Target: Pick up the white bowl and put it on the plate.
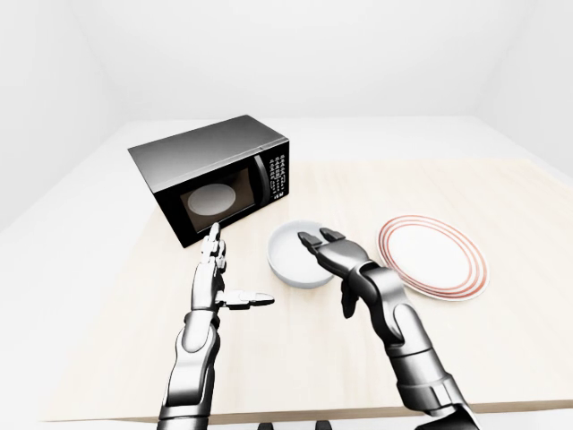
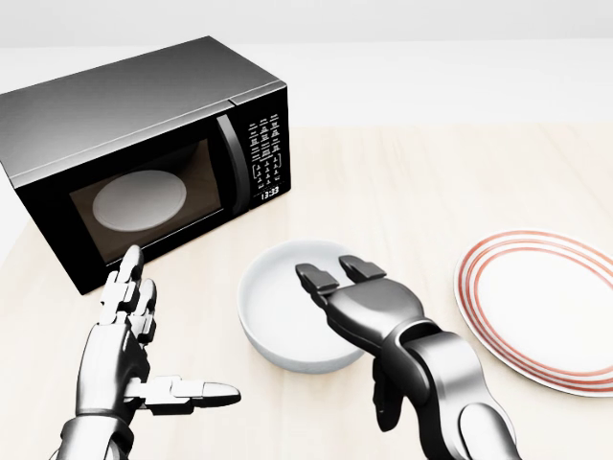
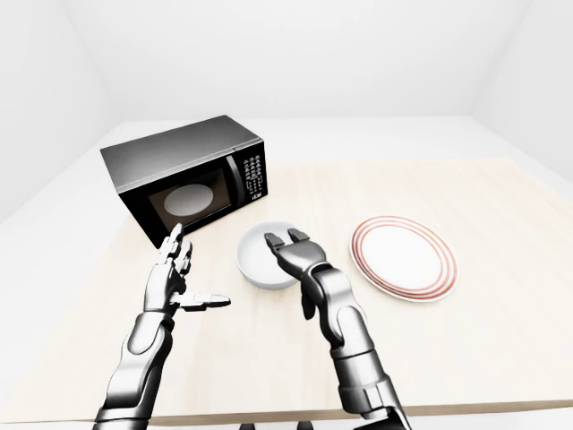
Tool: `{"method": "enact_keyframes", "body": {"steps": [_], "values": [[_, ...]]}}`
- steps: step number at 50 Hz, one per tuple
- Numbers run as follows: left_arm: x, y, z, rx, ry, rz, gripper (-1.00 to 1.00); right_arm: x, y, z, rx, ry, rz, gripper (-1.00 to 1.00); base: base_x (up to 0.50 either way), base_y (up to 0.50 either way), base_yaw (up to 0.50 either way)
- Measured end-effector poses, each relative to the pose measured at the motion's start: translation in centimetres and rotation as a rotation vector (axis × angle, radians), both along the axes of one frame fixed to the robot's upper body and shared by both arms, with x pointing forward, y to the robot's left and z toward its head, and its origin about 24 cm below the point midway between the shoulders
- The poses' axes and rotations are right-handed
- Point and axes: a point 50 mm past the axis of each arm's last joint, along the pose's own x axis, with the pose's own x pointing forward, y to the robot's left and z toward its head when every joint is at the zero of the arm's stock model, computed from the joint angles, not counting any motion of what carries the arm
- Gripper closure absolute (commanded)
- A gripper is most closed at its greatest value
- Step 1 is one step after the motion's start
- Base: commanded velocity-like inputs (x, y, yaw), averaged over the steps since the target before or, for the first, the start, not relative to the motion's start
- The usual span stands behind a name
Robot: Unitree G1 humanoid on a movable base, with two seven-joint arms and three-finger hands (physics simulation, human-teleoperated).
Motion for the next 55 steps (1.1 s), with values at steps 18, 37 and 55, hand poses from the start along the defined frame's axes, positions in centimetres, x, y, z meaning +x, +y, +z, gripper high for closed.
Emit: {"method": "enact_keyframes", "body": {"steps": [18,37,55], "values": [[0.0,0.0,0.0,0.000,0.000,0.000,-1.00,0.8,0.4,-1.4,-0.015,0.020,-0.003,-1.00,0.00,0.00,0.00],[0.0,0.0,0.0,-0.003,0.000,0.000,-1.00,1.1,0.6,-2.5,-0.034,0.039,-0.003,-1.00,0.00,0.00,0.00],[0.0,0.0,0.0,-0.007,0.000,-0.001,-1.00,1.3,1.0,-2.9,-0.047,0.049,0.003,-1.00,0.00,0.00,0.00]]}}
